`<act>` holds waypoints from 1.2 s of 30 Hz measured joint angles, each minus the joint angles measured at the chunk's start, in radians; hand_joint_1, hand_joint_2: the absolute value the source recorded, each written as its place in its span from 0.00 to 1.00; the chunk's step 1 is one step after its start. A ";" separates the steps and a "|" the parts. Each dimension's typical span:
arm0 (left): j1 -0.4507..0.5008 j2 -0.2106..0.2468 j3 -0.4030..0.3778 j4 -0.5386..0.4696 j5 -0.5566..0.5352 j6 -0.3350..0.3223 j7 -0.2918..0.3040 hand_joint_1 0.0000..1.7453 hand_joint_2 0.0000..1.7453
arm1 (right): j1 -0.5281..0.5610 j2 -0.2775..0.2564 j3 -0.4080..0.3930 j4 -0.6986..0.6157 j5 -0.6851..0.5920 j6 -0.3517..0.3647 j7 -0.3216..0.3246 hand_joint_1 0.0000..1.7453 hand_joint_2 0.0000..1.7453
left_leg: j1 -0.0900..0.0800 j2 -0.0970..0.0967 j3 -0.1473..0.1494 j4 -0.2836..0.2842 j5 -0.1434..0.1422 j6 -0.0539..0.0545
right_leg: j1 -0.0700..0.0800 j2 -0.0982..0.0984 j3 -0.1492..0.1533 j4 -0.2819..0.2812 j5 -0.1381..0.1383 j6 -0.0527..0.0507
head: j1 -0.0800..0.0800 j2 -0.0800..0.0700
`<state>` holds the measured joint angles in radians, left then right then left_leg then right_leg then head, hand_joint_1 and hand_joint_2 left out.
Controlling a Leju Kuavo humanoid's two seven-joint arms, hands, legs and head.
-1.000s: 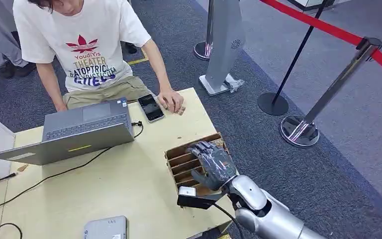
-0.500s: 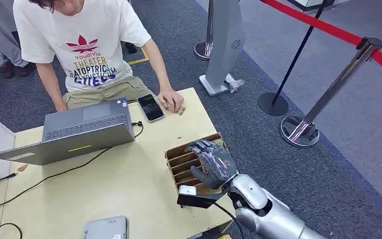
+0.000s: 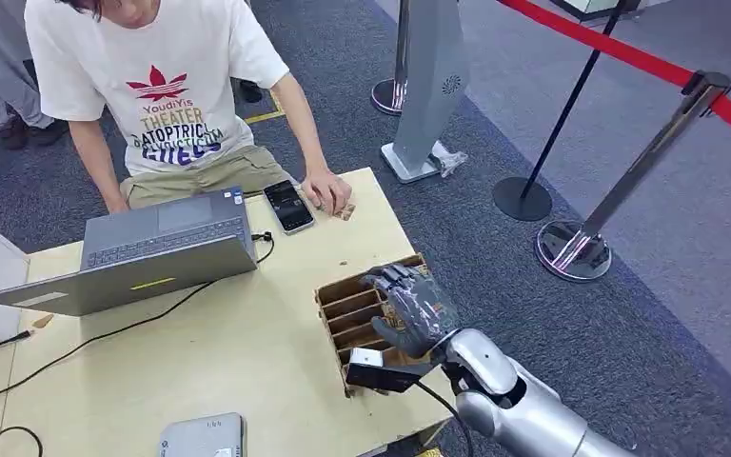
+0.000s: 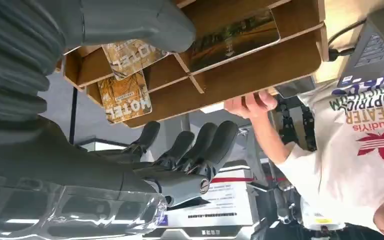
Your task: Pass the card to the sensor for recognition and then transmit it.
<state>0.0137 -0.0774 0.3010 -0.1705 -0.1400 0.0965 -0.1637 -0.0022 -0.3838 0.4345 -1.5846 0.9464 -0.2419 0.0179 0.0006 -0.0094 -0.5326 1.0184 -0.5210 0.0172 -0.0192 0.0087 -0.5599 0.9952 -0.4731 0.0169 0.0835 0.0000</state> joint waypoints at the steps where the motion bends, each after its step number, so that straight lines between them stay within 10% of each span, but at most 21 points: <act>1: 0.000 0.000 0.000 0.000 0.000 0.000 0.000 0.00 0.00 | 0.001 0.000 0.000 0.000 0.000 0.000 0.000 0.36 1.00 | 0.000 0.000 0.000 0.000 0.000 0.000 | 0.000 0.000 0.000 0.000 0.000 0.000 | 0.000 0.000; 36: 0.002 0.015 0.002 0.000 0.001 -0.013 -0.015 0.00 0.00 | 0.002 0.000 -0.015 0.018 -0.013 0.022 0.018 0.43 1.00 | 0.000 0.000 -0.001 0.000 0.000 0.000 | 0.000 0.000 0.000 0.000 0.000 0.000 | 0.000 0.000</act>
<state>0.0158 -0.0622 0.3029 -0.1705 -0.1392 0.0835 -0.1789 -0.0002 -0.3838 0.4196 -1.5667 0.9331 -0.2197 0.0362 0.0006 -0.0095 -0.5333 1.0184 -0.5210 0.0172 -0.0193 0.0087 -0.5599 0.9952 -0.4731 0.0169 0.0835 0.0000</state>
